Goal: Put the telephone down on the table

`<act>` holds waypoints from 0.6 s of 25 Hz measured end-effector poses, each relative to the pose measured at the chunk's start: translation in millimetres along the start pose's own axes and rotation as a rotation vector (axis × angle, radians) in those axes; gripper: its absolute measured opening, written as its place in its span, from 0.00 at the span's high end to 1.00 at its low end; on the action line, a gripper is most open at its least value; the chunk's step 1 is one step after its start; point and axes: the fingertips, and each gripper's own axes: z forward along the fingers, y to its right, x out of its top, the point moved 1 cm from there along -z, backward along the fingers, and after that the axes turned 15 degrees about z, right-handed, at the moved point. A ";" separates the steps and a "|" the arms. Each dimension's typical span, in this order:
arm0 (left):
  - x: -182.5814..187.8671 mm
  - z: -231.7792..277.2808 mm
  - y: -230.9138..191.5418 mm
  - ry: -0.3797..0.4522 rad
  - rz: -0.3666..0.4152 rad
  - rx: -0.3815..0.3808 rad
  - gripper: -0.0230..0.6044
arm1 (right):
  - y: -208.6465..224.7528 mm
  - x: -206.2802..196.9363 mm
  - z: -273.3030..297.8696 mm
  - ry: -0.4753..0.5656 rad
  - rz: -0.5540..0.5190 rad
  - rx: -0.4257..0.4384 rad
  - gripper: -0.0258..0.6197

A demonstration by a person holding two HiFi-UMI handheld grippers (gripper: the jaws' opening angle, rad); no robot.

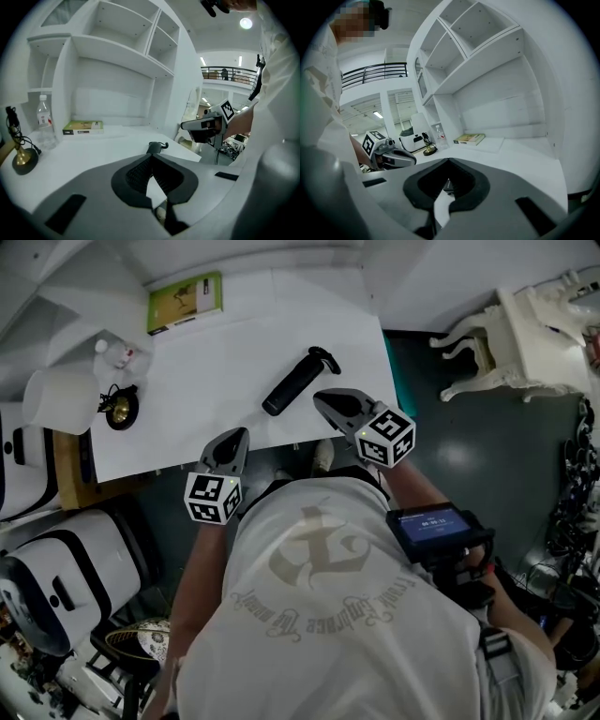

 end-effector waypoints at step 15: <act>-4.4 -10.2 5.6 0.042 0.000 -0.060 0.94 | -20.2 -13.0 -12.0 0.046 0.006 -0.062 0.94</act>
